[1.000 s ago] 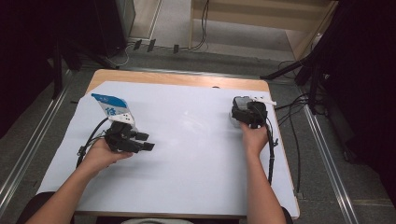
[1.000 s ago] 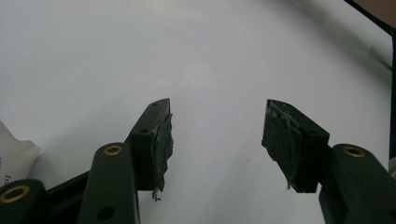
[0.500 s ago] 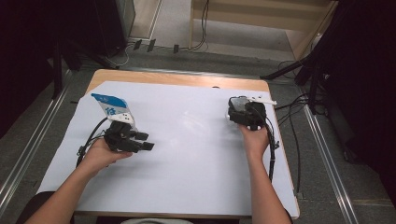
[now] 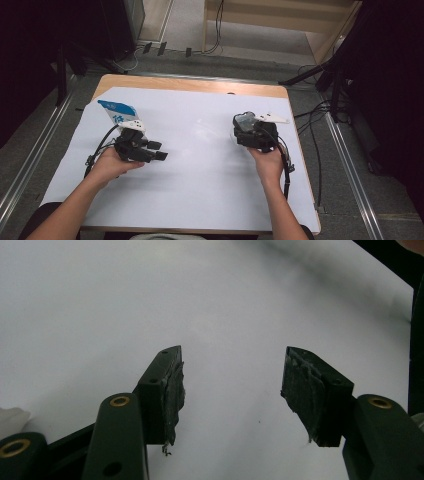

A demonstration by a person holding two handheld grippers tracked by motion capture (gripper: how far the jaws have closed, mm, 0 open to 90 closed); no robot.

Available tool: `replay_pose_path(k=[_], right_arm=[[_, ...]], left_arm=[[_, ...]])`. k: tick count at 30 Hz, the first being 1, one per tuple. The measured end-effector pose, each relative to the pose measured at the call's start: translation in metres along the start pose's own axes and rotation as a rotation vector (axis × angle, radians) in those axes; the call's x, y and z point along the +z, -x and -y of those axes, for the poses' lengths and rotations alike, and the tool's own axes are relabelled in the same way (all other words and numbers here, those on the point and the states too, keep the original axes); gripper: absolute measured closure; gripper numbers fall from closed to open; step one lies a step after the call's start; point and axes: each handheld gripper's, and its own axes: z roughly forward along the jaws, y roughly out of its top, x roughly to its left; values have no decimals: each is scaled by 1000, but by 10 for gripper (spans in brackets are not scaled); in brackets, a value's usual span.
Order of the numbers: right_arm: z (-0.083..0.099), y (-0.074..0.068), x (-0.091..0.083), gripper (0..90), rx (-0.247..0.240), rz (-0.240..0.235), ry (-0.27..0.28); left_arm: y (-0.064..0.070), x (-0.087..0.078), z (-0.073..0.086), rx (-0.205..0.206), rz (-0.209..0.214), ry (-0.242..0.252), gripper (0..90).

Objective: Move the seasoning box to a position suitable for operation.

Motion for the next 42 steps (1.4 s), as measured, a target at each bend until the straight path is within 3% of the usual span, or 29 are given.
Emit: replay_pose_path(k=[12, 20, 24, 33, 42], right_arm=[[1, -44, 16, 164, -73, -96, -29], [-1, -57, 25, 164, -82, -138, -32], [0, -70, 33, 164, -114, -161, -47], [-1, -93, 49, 164, -123, -224, -63], [1, -110, 60, 164, -146, -231, -76]], left_arm=[[0, 1, 0, 8, -5, -1, 428], [1, 1, 1, -4, -2, 0, 424], [3, 0, 4, -13, -10, 0, 423], [2, -4, 9, -21, -20, 3, 424], [3, -5, 11, -26, -24, 1, 424]])
